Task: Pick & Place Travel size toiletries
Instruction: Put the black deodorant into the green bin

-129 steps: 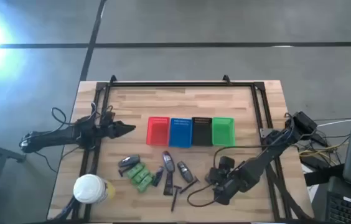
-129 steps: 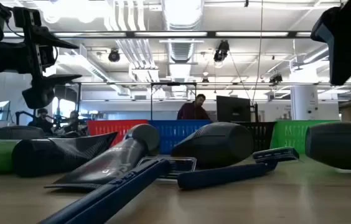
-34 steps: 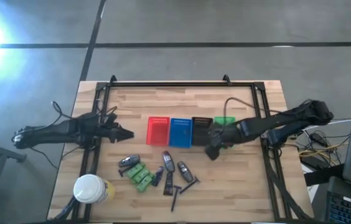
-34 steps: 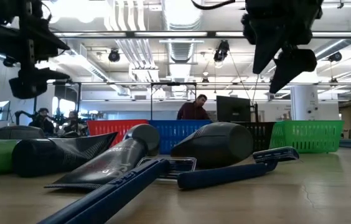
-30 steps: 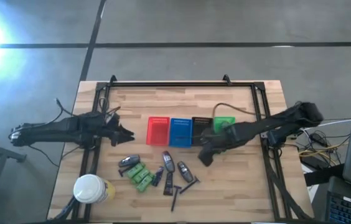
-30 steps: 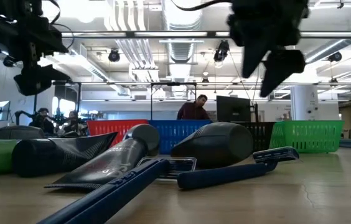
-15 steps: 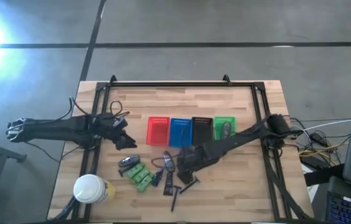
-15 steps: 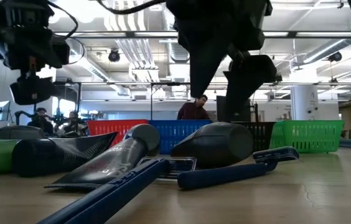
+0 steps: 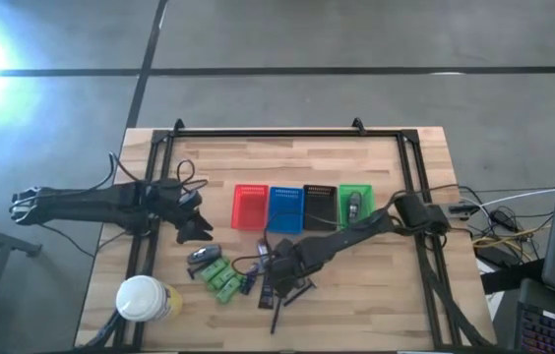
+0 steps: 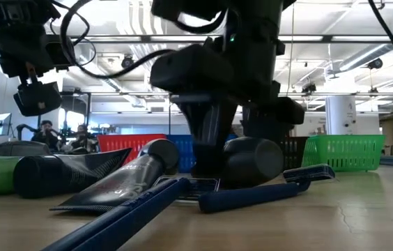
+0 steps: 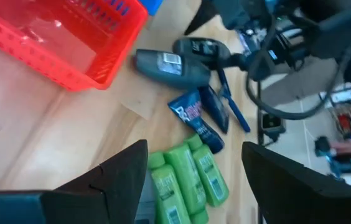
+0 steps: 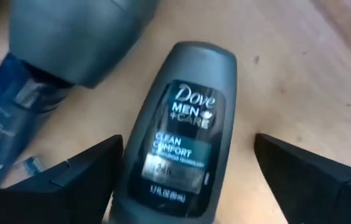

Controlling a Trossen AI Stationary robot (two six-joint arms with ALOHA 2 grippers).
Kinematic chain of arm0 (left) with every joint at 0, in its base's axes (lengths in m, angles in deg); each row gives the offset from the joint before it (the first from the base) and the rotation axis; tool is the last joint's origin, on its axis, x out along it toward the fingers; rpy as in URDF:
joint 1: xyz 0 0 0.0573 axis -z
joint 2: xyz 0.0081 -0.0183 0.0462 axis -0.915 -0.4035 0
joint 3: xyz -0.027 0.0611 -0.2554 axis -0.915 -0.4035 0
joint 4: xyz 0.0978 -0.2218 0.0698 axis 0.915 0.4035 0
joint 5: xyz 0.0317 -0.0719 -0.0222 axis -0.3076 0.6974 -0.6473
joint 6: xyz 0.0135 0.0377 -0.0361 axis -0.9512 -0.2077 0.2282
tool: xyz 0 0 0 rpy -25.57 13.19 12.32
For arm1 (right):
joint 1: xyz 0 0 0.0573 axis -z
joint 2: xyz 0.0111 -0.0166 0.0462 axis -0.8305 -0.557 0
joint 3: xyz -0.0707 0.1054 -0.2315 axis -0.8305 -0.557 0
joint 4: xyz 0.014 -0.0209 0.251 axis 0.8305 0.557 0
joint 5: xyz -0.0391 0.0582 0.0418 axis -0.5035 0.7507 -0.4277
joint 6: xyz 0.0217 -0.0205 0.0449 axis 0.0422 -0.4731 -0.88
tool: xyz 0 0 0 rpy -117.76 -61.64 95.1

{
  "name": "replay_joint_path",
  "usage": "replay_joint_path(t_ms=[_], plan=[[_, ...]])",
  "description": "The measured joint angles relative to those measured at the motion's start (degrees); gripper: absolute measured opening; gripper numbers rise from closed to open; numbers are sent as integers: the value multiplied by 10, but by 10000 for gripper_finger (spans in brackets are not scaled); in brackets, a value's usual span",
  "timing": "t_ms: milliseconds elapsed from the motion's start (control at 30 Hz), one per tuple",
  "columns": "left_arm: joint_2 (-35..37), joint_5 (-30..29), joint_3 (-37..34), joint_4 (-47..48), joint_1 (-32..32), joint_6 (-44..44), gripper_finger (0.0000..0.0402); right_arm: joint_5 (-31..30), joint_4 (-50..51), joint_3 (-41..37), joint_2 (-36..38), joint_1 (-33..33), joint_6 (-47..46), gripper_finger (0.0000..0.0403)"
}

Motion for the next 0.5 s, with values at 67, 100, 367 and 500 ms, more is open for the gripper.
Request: replay_joint_path(t_ms=[67, 100, 367, 500], plan=[[0, 2, 0, 0, 0, -10, 266, 3, 4, 3, -7, 0, 0, 328], [0, 3, 0, 0, 0, -15, 266, 3, 7, 5, -10, 1, -1, 316], [0, 5, 0, 4, 0, -63, 266, 10, 53, 16, 3, 9, -19, 199], [0, 5, 0, 4, 0, -78, 266, 8, 84, 31, 50, 12, -46, 199]])
